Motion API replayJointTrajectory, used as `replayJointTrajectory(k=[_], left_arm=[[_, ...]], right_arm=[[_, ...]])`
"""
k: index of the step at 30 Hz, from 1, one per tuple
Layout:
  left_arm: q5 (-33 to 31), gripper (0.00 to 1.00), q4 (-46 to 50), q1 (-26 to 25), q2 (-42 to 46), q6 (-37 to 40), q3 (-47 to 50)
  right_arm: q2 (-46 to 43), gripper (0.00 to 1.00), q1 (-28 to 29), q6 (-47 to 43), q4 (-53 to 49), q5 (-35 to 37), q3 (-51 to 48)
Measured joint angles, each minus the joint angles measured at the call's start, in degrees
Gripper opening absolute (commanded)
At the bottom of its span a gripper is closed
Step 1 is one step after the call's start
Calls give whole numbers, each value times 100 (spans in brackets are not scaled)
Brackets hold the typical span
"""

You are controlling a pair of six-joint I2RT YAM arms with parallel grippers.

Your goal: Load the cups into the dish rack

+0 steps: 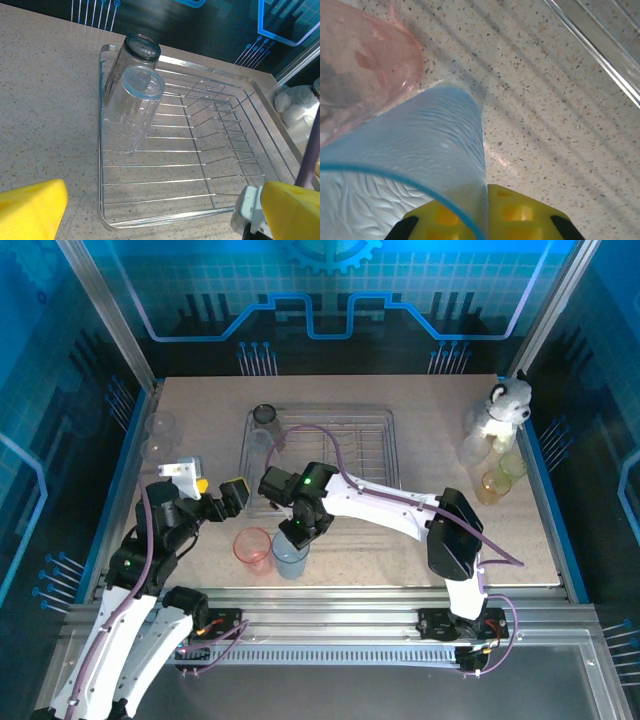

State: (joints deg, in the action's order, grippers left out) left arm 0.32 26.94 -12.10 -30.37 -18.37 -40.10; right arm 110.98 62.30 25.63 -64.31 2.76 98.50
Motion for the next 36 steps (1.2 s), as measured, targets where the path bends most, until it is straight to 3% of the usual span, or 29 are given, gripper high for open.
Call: replayJointTrajectory(k=[9,19,29,32,36], left_arm=[[197,99,-225,0,-122,-275,17],[1322,99,-743,0,-511,-461,-358],[3407,99,-1904,-66,-1360,-1049,-1123],[3779,99,-2002,-343,-1663,-1132,-1342],[4052,99,-1950,-688,-2039,-1137,-1663]], right_arm=[[-343,0,-133,20,-24,-52,-247],[-2865,0,-1130,-382,595,-619,-1423],[-5252,0,-3722,39,2387,-2643,-2983],[-5449,0,-4159,417,3143,-3440,-3169],[-5401,0,-4266,990,4068,-4286,-3370]])
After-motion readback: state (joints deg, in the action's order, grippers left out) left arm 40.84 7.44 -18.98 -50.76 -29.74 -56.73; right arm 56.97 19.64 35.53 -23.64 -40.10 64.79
